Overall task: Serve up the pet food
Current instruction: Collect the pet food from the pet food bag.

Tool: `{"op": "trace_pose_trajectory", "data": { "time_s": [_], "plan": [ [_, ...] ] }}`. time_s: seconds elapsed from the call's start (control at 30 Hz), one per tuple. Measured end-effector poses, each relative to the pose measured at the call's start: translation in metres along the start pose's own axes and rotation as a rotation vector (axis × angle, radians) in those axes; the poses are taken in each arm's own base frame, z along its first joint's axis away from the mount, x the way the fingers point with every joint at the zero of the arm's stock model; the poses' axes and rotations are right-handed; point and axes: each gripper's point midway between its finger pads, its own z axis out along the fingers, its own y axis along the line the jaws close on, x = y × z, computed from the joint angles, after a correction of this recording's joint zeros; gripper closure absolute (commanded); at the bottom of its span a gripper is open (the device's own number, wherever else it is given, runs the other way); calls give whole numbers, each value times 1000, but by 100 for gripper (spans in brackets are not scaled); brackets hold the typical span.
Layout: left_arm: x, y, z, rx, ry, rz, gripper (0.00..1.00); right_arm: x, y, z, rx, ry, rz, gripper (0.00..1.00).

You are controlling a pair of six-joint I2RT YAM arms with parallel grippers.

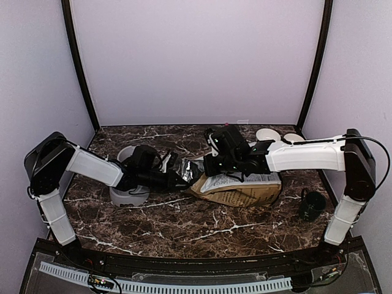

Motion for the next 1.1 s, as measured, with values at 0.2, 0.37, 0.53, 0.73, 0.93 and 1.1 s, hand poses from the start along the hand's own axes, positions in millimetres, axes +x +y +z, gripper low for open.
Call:
{"op": "trace_pose_trajectory", "data": {
  "time_s": [0.2,0.37,0.53,0.73,0.93,1.1],
  "plan": [
    [3,-4,-2,46,-4,5,100,0,0,0,1,0,0,100],
    [5,-5,-4,73,-6,13,100,0,0,0,2,-1,0,100],
    [6,-7,-7,93,-9,21,100,0,0,0,2,-1,0,100],
    [4,-13,-17,113,-23,29,100,0,-1,0,5,-2,0,100],
    [4,-15,-26,122,-37,33,100,0,-1,0,6,-2,0,100],
    [4,-14,-34,120,-49,32,100,0,-1,0,6,-2,0,100]
  ]
}}
